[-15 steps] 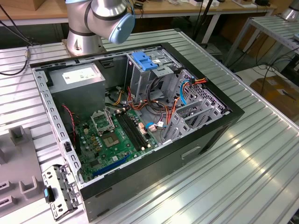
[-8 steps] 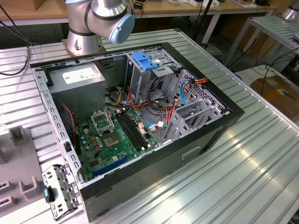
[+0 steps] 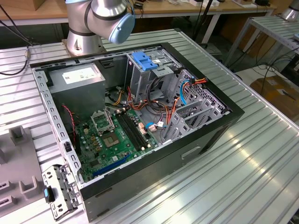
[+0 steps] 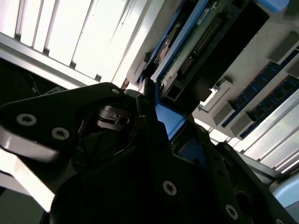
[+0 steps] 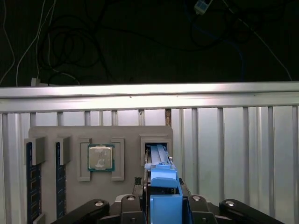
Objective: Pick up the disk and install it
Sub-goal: 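Pick up the disk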
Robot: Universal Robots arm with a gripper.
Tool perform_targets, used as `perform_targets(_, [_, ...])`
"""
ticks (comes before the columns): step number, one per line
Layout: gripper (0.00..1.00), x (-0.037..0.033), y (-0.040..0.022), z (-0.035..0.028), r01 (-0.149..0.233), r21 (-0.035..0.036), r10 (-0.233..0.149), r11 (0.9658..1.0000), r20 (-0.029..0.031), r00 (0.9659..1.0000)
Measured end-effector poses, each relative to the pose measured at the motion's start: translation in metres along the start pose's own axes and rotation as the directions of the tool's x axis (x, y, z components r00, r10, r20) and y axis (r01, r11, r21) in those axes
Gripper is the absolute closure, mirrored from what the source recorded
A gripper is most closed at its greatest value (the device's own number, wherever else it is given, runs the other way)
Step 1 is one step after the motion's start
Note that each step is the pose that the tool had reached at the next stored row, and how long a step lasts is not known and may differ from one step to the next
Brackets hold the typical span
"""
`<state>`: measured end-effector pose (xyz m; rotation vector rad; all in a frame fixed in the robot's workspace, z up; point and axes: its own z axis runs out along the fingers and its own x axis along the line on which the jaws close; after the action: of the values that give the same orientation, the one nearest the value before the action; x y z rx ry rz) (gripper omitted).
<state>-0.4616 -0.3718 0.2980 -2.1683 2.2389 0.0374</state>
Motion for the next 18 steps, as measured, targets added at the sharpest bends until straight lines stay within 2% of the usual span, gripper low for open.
perform_targets(5, [0.63, -0.0002, 0.0, -0.0049, 0.0, -0.0001, 0.0, 1.0, -0.0021, 1.0])
perform_targets(18, [0.63, -0.001, 0.0, -0.0295, 0.0, 0.0, 0.0, 1.0, -0.0032, 1.0])
